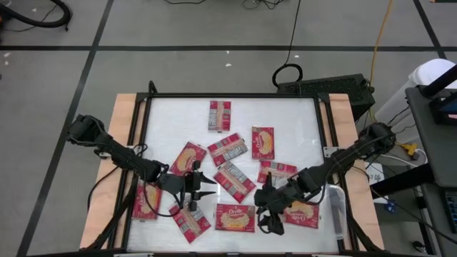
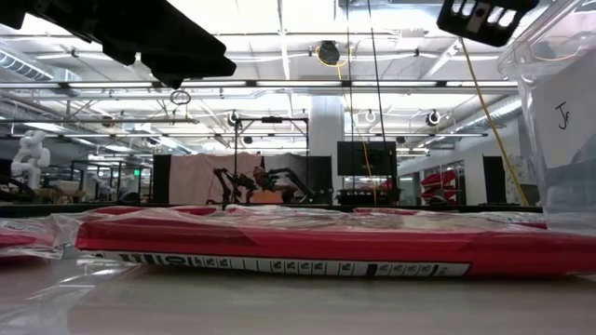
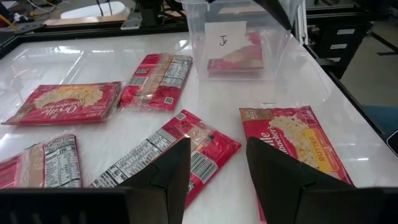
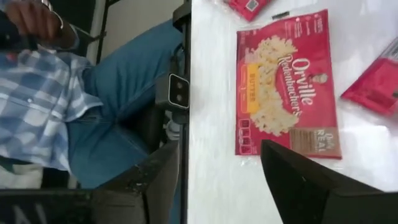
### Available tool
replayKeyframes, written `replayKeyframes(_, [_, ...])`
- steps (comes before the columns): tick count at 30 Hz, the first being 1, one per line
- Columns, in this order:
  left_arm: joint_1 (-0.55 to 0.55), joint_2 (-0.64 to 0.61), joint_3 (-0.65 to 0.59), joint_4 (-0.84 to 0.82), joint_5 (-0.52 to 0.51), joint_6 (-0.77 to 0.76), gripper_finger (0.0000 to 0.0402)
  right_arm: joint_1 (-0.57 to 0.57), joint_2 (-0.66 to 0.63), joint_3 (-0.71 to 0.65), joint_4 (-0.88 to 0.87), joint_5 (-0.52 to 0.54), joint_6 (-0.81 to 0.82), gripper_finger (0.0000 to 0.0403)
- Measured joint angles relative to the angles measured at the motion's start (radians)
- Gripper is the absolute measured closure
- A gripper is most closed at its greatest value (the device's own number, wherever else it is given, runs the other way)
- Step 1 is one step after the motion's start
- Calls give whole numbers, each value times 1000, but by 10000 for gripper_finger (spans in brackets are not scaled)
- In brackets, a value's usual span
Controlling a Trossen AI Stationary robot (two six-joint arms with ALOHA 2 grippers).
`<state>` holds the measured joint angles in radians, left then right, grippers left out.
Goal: Sort popcorn bags into baskets
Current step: Adjust the transparent bin
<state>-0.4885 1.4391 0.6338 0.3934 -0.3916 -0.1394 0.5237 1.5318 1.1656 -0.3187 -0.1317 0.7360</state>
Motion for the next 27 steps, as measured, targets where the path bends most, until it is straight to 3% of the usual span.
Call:
replayKeyframes(5, [0,0,0,0,0,0,240,2,0,0,5,6,-82,192])
replayKeyframes(10, [0,0,0,1,0,-11,240,-4,0,-1,54,112,21,205])
replayKeyframes(13, [0,0,0,6,0,-17,240,-5,0,-1,101,263,-16,218])
replayKeyframes(20, [0,0,0,24,-2,6,240,-20,10,0,68,705,-278,266])
replayKeyframes(24, [0,0,0,19,-2,6,240,-54,10,-1,-78,836,-301,297])
replayKeyframes(27, [0,0,0,10,-2,6,240,-85,-1,-1,-216,842,-273,323])
